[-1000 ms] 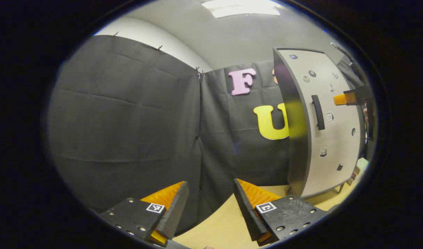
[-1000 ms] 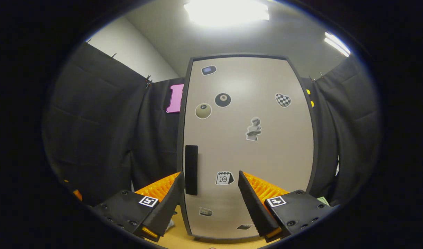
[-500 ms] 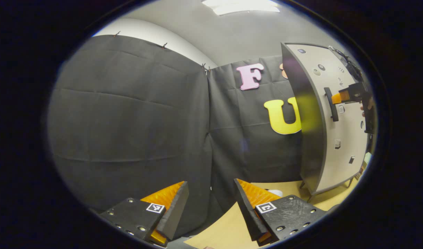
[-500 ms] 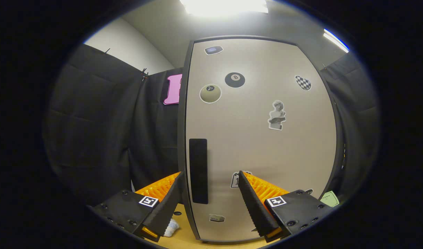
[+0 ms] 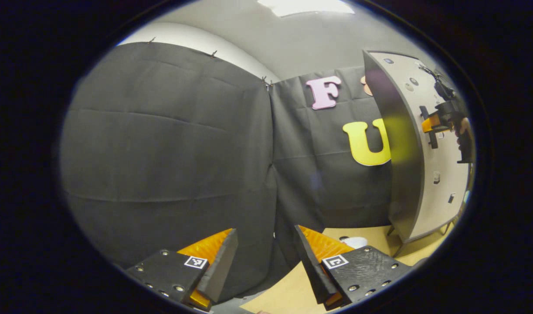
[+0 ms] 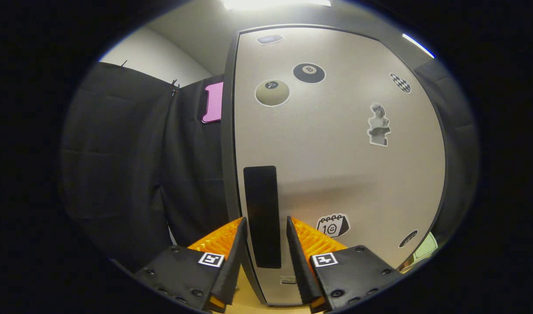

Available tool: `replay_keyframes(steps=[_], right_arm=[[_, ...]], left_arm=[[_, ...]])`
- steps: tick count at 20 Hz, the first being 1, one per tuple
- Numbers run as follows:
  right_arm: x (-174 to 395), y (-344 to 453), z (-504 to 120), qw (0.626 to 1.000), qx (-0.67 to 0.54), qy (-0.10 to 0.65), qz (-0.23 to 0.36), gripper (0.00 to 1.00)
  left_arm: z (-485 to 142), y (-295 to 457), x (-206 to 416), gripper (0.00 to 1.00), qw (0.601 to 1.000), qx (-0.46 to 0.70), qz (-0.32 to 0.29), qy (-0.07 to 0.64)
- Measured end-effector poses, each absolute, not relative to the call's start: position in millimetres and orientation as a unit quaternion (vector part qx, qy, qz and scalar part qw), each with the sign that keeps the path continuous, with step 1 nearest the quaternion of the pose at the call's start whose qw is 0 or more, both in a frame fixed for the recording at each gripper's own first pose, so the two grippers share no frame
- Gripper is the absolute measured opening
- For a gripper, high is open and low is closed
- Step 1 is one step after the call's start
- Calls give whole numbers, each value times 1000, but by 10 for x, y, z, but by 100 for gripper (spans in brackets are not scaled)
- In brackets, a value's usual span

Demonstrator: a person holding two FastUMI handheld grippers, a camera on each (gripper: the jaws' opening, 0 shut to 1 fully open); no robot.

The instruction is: Open the cabinet door with the right hand, grasp the bottle in the cabinet with the left hand and place it on the coaster, then close the cabinet door with the right hand.

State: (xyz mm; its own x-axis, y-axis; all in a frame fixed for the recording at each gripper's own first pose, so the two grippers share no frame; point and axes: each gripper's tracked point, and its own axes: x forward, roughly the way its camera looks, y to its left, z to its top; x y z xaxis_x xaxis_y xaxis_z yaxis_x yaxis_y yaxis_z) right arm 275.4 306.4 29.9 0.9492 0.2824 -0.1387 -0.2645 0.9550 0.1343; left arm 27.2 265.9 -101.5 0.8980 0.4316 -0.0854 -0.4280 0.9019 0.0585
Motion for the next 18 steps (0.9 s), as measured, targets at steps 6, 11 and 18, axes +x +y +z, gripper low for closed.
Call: replay_keyframes(steps=[6,11,18], right_arm=[[2746,3087,252,983,31,104,149,25],[2675,3060,239,975,48,124,179,16],[2410,2954,282,960,65,137,235,16]], left_arm=[[-996,2552,358,78,977,15,206,44],[-976,2423,518,78,982,13,186,38],[-795,2124,645,78,989,14,141,28]])
